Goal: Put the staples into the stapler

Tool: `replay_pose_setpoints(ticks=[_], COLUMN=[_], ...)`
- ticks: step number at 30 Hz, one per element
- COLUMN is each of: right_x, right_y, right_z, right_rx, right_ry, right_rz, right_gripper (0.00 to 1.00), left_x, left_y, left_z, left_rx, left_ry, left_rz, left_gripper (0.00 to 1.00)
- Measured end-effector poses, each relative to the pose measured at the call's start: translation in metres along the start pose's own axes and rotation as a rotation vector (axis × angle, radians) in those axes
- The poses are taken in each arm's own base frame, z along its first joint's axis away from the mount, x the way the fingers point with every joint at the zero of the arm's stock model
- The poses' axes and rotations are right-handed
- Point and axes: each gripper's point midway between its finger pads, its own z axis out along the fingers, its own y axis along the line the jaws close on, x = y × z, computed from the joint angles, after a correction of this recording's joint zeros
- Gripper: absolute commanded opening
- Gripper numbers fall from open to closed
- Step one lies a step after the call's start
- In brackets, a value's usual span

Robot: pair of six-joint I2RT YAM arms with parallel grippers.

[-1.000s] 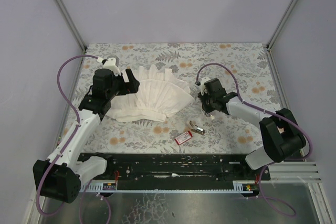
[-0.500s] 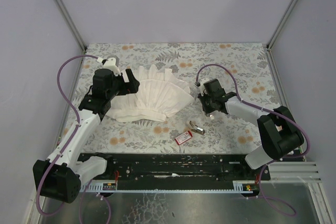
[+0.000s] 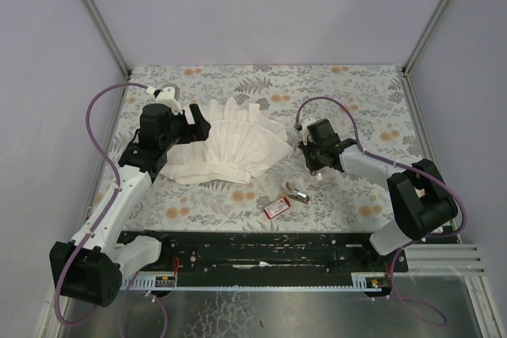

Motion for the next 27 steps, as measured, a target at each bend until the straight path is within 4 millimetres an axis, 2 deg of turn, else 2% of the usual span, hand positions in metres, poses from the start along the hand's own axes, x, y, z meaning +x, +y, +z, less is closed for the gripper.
replay_pose_setpoints(ticks=[14,27], right_x=[0.002,0.009], right_y=[-0.003,-0.015], right_z=[0.002,0.0], right_rx=[0.02,0.102], right_ry=[0.006,0.033], right_rz=[0.027,0.063], right_gripper=[0.16,0.16], left_x=[-0.001,-0.003], left_y=[0.0,-0.001], left_z=[-0.001,-0.003], left_rx=[0.001,0.004], left_ry=[-0.004,-0.011], left_rz=[0.004,0.004], left_gripper=[0.9,0.89])
